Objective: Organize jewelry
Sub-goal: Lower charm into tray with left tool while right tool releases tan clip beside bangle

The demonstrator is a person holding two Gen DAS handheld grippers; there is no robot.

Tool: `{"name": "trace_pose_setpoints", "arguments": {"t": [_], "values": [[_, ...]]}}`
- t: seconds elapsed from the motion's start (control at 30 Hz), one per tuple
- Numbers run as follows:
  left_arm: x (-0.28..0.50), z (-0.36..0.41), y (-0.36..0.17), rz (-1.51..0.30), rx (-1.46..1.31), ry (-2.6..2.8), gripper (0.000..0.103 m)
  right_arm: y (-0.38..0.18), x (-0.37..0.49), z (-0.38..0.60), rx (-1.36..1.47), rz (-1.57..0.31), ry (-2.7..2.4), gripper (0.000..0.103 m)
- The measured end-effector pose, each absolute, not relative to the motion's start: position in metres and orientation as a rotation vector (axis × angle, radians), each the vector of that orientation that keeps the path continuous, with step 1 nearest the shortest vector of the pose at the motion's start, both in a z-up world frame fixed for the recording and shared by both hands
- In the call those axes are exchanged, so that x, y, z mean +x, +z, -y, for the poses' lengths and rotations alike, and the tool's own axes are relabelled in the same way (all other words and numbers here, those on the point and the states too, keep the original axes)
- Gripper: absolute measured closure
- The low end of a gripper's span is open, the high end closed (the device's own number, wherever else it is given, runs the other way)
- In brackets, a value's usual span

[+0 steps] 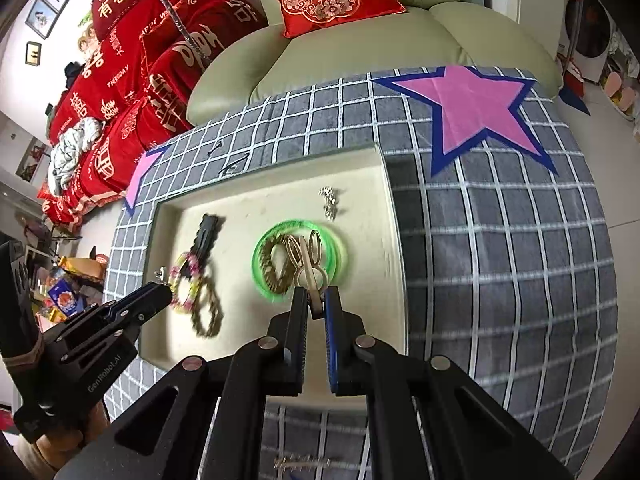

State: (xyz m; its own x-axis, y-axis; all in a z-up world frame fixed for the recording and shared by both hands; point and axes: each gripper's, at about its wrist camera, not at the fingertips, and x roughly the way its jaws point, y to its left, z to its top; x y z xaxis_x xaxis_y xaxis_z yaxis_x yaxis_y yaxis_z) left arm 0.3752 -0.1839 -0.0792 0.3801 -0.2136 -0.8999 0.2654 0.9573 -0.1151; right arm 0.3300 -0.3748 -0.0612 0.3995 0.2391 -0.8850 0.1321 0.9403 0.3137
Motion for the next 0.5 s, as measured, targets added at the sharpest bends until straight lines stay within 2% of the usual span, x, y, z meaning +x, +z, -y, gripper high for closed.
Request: {"name": "trace_pose_setpoints", "arguments": {"t": [0.5], "values": [[0.404, 0.218, -0.117, -1.173, 0.121, -0.266, 0.082, -0.097, 0.377, 0.385, 0.34, -1.217, 0.064, 0.094]]}}
